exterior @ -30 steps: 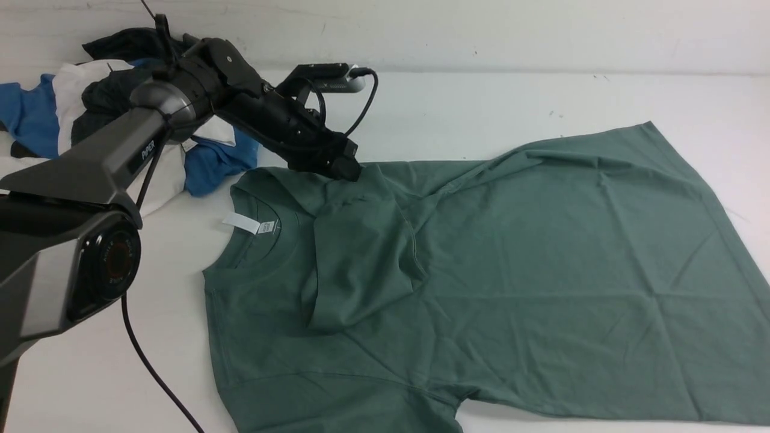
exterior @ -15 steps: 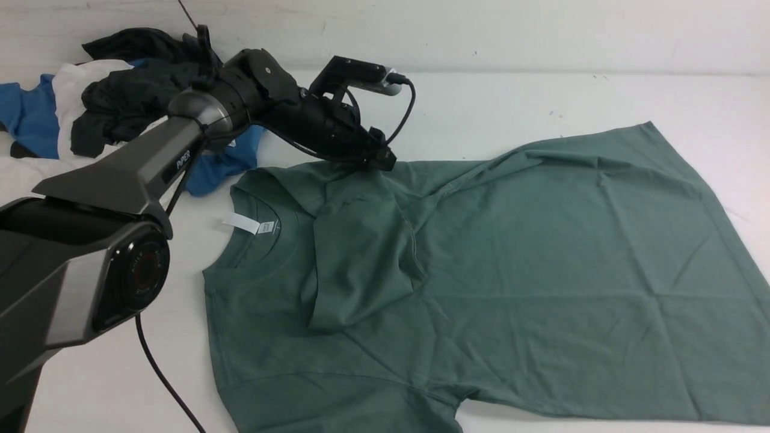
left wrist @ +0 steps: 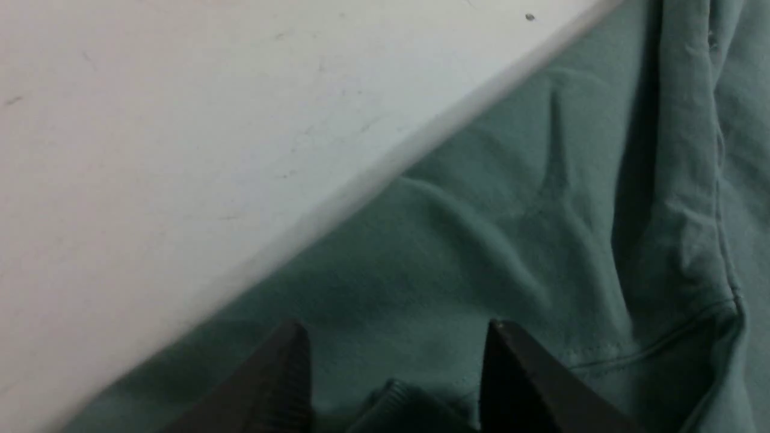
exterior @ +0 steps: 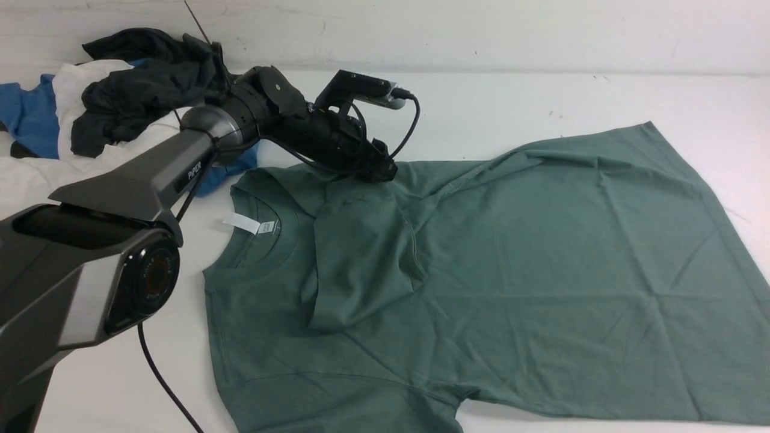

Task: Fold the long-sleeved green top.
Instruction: Use the left arm to clamp the cuff farthest from it

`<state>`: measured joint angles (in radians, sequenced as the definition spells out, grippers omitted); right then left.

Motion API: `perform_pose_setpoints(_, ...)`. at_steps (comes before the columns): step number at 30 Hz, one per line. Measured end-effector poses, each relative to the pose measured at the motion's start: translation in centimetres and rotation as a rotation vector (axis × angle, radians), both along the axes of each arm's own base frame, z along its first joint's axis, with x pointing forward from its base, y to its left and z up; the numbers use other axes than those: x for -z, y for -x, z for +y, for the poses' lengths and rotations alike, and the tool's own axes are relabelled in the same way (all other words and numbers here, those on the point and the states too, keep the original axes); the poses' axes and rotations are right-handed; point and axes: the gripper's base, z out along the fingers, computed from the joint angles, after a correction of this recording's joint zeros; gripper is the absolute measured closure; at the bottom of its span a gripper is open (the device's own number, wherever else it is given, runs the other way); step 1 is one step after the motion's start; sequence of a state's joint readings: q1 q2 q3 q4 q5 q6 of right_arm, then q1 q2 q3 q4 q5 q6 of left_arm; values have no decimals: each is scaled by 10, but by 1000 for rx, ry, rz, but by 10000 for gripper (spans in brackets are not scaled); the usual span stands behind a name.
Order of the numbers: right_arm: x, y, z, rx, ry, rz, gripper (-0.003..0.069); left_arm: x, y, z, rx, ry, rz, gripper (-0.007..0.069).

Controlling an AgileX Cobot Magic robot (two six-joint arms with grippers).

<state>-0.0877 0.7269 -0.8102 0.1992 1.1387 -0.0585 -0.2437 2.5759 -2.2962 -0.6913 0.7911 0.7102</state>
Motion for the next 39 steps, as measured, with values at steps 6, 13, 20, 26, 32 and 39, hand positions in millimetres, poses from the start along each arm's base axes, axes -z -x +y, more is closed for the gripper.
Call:
perform_pose_setpoints(6, 0, 0, 0, 0, 0, 0, 646, 1, 1, 0, 2, 3, 17, 563)
perform_pose_setpoints(13, 0, 0, 0, 0, 0, 0, 646, -16, 1, 0, 8, 13, -6, 608)
perform_pose_setpoints(20, 0, 0, 0, 0, 0, 0, 646, -36, 3, -1, 8, 31, -34, 608)
perform_pose_setpoints(26, 0, 0, 0, 0, 0, 0, 646, -34, 3, 1, -36, 31, 9, 573)
perform_pose_setpoints(32, 0, 0, 0, 0, 0, 0, 646, -27, 6, 5, -25, -40, 58, 448)
perform_pose_setpoints(39, 0, 0, 0, 0, 0, 0, 646, -23, 10, 6, 1, -71, 95, 391)
